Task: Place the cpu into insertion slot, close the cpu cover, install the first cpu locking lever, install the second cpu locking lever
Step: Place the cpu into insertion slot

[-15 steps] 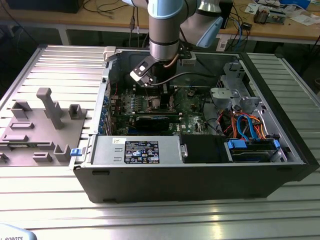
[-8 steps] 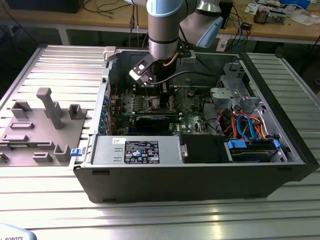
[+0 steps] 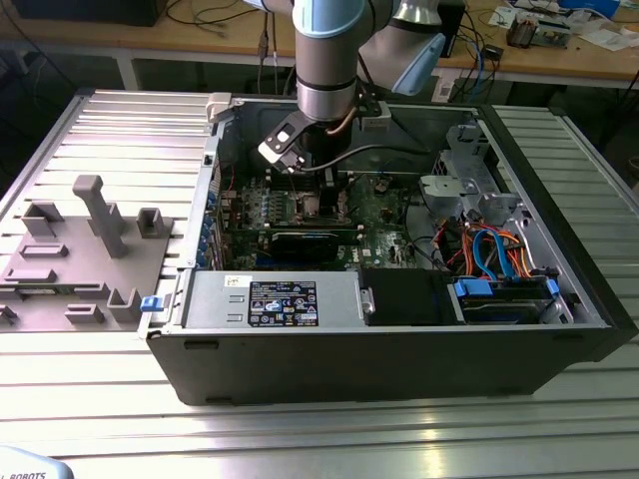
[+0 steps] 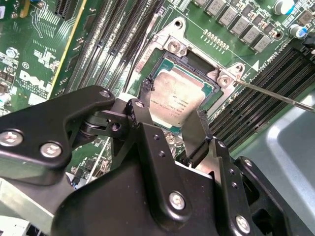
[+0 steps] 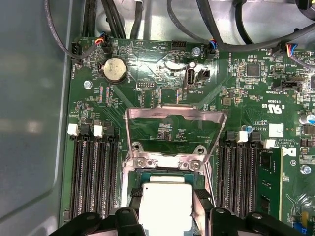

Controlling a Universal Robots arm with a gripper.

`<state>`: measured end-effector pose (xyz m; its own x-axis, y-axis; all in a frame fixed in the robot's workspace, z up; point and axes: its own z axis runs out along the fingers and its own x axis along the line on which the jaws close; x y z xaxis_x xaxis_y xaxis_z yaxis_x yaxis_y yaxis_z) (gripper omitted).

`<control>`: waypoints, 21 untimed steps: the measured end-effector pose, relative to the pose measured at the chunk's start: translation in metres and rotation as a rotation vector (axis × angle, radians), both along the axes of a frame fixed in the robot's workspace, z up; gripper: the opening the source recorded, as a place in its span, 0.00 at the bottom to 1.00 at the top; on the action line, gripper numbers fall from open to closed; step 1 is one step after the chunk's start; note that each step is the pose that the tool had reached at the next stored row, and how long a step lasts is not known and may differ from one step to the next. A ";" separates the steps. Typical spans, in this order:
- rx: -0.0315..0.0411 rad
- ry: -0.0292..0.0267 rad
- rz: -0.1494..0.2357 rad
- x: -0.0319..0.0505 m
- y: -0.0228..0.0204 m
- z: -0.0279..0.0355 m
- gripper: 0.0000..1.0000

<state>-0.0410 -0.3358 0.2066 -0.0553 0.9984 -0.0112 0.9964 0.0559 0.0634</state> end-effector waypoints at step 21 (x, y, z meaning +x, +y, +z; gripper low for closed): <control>-0.0176 0.0008 0.001 -0.0056 0.0036 0.0097 0.60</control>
<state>-0.0467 -0.3322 0.2163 -0.0561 0.9980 -0.0288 0.9964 0.0578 0.0615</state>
